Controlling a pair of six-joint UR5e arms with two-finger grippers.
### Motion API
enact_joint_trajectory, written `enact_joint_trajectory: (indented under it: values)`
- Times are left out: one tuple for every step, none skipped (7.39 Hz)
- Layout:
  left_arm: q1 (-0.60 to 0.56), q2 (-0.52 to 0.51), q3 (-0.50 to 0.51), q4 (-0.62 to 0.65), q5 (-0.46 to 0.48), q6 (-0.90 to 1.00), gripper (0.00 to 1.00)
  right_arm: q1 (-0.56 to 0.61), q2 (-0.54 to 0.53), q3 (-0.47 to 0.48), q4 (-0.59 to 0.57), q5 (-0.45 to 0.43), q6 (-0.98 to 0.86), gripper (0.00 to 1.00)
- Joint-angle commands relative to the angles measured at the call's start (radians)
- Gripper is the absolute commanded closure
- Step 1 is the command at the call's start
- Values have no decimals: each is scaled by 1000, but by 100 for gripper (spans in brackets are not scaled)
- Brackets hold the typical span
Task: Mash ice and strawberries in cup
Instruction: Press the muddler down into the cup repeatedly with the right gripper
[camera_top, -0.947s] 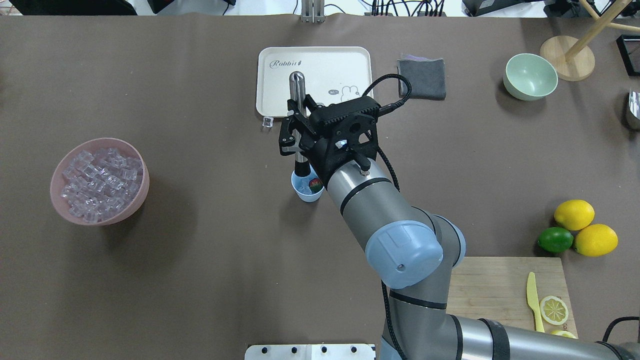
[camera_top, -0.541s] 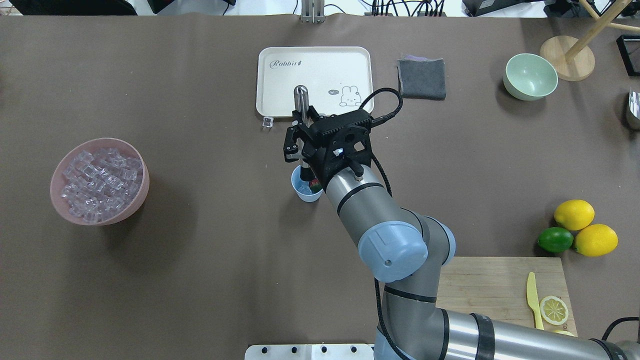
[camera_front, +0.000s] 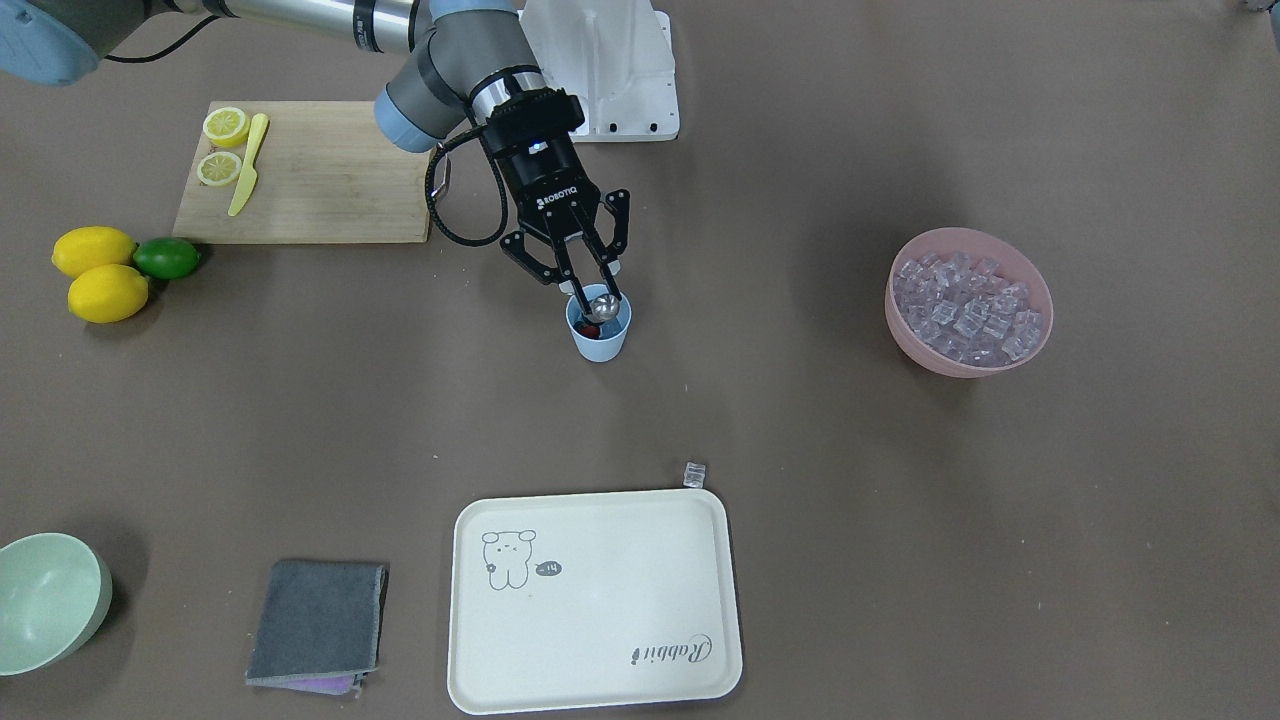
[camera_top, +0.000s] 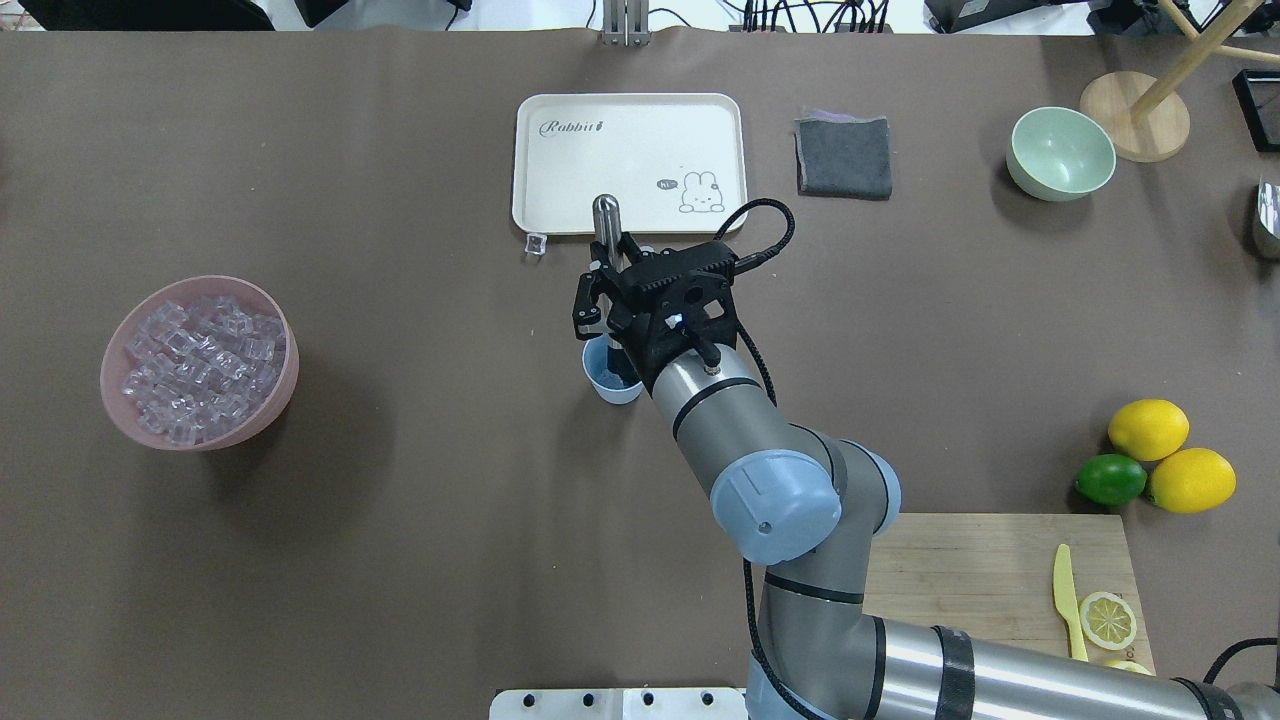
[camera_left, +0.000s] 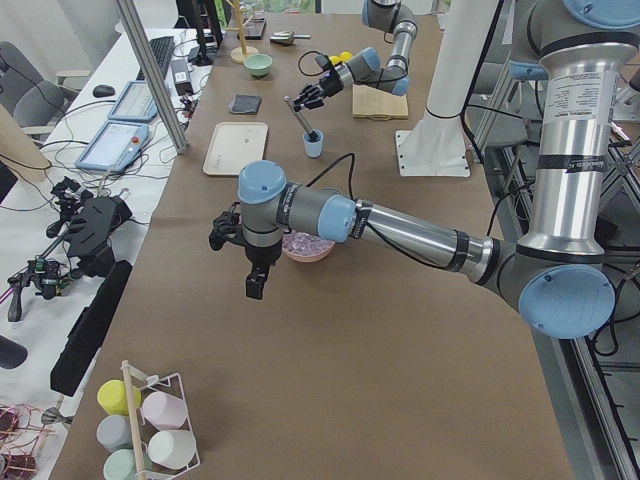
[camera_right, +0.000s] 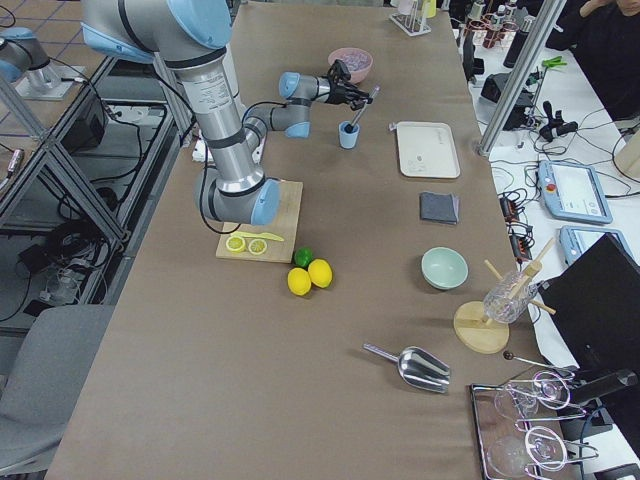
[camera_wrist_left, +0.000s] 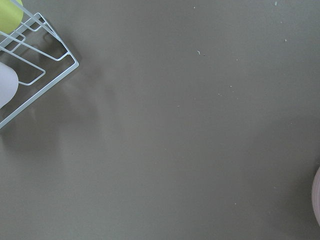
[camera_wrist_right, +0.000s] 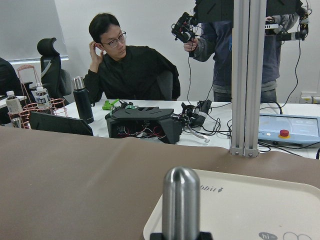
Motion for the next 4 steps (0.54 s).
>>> enact_joint_trajectory:
  values:
    - [0, -1, -1, 0, 0, 1, 3, -4, 0, 1, 1, 1, 8, 100]
    - [0, -1, -1, 0, 0, 2, 3, -4, -3, 1, 1, 2, 8, 100]
    - [0, -1, -2, 0, 0, 1, 3, -4, -1, 39, -2, 4, -4, 100]
    - [0, -1, 2, 0, 0, 2, 3, 11, 2, 120, -48, 52, -6, 100]
